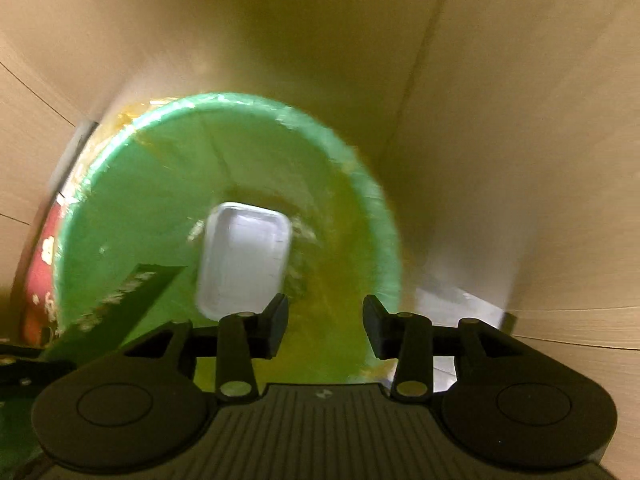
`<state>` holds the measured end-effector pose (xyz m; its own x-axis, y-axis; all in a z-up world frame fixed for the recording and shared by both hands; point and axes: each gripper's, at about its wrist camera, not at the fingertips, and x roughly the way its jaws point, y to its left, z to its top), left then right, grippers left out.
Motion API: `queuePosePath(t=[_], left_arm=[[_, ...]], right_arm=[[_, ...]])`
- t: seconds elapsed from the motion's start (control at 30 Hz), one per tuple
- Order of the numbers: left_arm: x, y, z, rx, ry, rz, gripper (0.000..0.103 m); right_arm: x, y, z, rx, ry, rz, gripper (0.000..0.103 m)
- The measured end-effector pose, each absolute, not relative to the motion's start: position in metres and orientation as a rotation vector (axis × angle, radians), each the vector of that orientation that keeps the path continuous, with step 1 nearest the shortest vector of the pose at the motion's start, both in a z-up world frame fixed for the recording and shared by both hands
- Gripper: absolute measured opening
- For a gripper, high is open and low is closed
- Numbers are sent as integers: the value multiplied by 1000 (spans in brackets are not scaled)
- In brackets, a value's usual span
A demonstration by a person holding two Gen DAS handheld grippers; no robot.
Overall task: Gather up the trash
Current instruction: 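Lower the red tray into the green trash bin and open the right tool, then lower the green wrapper into the trash bin and open the left tool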
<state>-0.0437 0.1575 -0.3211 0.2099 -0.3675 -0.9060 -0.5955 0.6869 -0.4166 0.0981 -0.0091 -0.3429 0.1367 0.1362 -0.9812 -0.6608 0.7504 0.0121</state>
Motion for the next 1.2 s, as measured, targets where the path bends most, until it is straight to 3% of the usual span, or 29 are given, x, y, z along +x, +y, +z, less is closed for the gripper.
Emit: queuePosePath(t=[0.23, 0.4, 0.5, 0.67, 0.9, 1.07, 1.2], left_arm=[[3, 163, -432, -895, 1540, 341, 22], [36, 162, -514, -629, 1547, 398, 24], [46, 162, -564, -661, 1596, 376, 29], [45, 148, -601, -672, 1665, 313, 31], [39, 179, -539, -781, 1584, 292, 31], [34, 198, -447, -771, 1498, 243, 31], [18, 196, -343, -702, 1288, 185, 31]], right_arm=[[104, -22, -349, -484, 1344, 646, 42], [99, -27, -376, -497, 1382, 669, 43], [95, -33, -393, -485, 1417, 659, 43], [89, -43, -405, -482, 1469, 648, 43], [98, -36, -376, -473, 1406, 661, 43], [105, -27, -312, -428, 1270, 709, 43], [91, -32, -241, -469, 1008, 784, 43]])
